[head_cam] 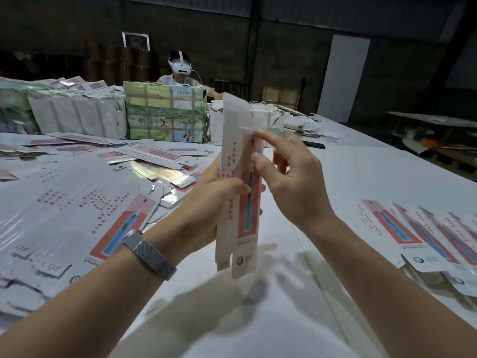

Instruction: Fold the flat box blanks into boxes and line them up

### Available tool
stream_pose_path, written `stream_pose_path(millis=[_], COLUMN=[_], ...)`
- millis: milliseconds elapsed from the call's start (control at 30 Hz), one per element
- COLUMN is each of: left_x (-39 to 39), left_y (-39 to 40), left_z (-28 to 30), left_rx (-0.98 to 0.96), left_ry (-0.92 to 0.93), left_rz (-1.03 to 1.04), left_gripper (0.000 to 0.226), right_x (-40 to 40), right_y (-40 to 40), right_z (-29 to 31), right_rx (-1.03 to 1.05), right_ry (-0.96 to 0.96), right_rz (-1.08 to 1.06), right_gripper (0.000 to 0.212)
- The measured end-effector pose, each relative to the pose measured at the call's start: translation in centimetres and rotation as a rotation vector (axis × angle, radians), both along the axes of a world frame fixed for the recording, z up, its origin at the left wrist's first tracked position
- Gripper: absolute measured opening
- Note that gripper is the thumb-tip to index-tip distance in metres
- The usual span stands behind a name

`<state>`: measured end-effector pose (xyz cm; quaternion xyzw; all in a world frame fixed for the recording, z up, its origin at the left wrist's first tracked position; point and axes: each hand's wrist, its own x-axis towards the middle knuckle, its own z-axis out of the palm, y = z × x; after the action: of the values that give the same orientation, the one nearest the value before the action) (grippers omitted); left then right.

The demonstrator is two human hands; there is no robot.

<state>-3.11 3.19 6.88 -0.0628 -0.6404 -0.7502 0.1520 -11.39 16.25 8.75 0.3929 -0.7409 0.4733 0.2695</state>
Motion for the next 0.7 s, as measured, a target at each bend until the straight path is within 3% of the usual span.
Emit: stream_pose_path(millis=[67,167,267,333,400,700], left_x=[0.1,0.3,0.5,0.7,0.7,0.6], left_y=[0.1,0.4,0.4,0.1,0.0,0.4], left_z=[0.1,0.1,0.3,0.5,0.7,0.4], left_rx=[0.005,-0.087,-0.124,-0.175,-0.201,-0.334], left_ry=[-0.010,-0.048,-0.094,-0.154,-0.184,-0.229], left_rz=[-0.088,-0.095,-0.075,-0.091,-0.104,-0.055], left_gripper=[0.059,0.045,0.029,0.053,0.078,0.080], right_x=[0.3,0.8,0.8,0.7,0.6,-0.5], right_y=[-0.1,-0.3,-0.3,0.0,0.1,1.8], right_z=[0.1,0.0,0.2,0.5,0.8,2.9], right_rx=[0.003,0.011,-0.104,-0.146,-0.143,0.225], right_ry=[-0.014,-0.058,-0.139,-0.187,-0.258,-0.277], right_rz=[0.038,0.105,0.154,0.189,0.211,0.140], right_gripper=[0.047,0.052,0.034,0.013,0.012,0.038])
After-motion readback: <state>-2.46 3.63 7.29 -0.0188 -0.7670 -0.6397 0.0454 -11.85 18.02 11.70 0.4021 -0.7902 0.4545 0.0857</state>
